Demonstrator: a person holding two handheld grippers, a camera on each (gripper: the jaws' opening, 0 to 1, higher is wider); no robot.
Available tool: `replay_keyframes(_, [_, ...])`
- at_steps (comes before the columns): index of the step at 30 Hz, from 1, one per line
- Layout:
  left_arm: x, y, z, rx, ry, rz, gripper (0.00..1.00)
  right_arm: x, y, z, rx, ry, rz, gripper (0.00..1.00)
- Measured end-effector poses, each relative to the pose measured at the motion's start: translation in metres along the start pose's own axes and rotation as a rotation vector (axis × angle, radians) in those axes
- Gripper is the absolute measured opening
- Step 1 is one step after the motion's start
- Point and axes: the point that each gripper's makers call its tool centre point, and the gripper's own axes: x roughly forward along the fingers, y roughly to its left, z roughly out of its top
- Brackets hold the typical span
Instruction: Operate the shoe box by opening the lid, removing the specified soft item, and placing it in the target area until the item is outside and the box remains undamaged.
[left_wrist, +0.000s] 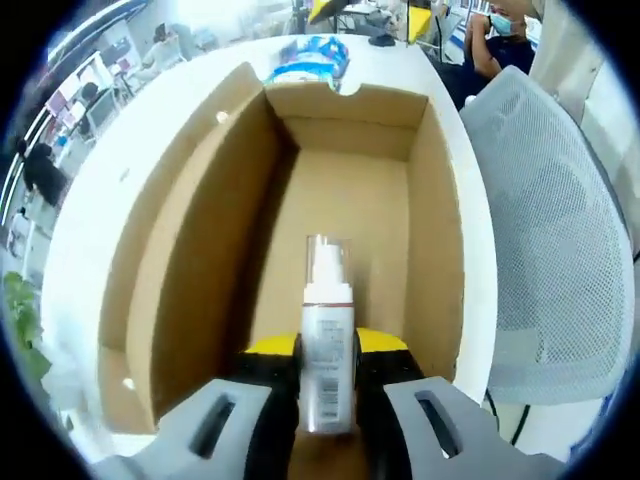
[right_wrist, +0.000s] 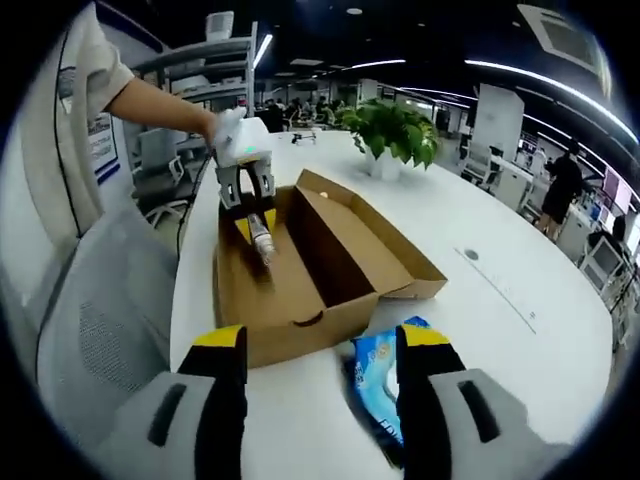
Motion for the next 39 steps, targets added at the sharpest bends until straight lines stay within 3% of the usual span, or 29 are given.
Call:
replay_keyframes(13, [-0.02,-0.011,0.04,0.038,-0.128,0.008,0.17,0.017,0.019,0.02,-0.02,-0.048,0.058,0.4])
replay_keyframes(25, [-0.034,-0.028,0.078,0.092,-0.248,-0.013,0.17,0.035,0.047,0.041,-0.057,-0.081,0.146,0.34])
replay_keyframes(39, [-0.038,-0.044,0.107,0.15,-0.326,-0.039,0.17,0.045,0.067,0.056,-0.118,-0.089,0.201,0.24])
